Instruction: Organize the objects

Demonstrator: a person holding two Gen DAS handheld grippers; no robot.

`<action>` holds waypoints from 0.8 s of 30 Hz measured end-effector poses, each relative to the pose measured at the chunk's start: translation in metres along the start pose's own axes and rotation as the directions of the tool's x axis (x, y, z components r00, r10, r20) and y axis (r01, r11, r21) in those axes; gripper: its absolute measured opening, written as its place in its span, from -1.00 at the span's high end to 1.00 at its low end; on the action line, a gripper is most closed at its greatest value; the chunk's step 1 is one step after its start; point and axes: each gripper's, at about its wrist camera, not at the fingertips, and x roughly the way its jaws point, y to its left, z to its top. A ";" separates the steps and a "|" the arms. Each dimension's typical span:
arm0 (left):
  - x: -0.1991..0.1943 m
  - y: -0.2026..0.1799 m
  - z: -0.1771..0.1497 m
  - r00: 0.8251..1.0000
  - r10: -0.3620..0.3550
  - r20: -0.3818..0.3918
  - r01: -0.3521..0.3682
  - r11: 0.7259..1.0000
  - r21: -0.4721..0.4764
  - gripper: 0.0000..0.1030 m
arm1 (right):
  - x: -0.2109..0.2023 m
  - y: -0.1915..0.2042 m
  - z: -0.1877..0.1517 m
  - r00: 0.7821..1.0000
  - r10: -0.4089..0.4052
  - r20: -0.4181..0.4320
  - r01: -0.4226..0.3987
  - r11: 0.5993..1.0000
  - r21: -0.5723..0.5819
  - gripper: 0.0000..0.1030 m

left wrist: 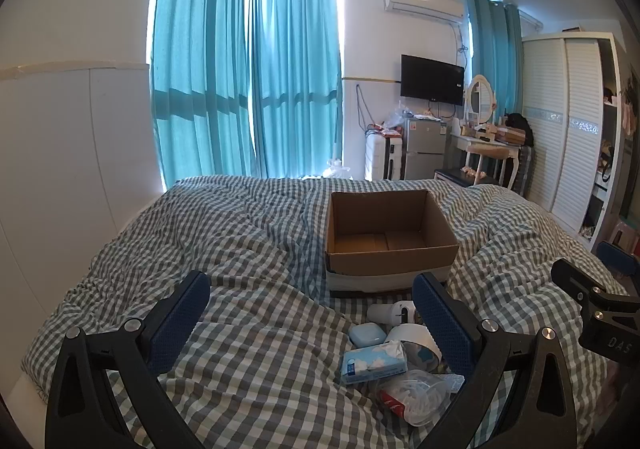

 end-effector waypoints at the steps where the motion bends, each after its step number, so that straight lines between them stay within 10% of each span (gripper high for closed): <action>1: 0.000 0.000 0.000 1.000 0.002 -0.001 -0.002 1.000 0.001 -1.00 | 0.000 0.000 0.000 1.000 0.000 0.000 0.000 1.000 0.000 -1.00; 24: 0.004 0.002 -0.002 1.000 0.002 -0.018 -0.002 1.000 -0.002 -1.00 | -0.001 0.002 0.001 1.000 0.012 0.001 -0.012 1.000 -0.001 -1.00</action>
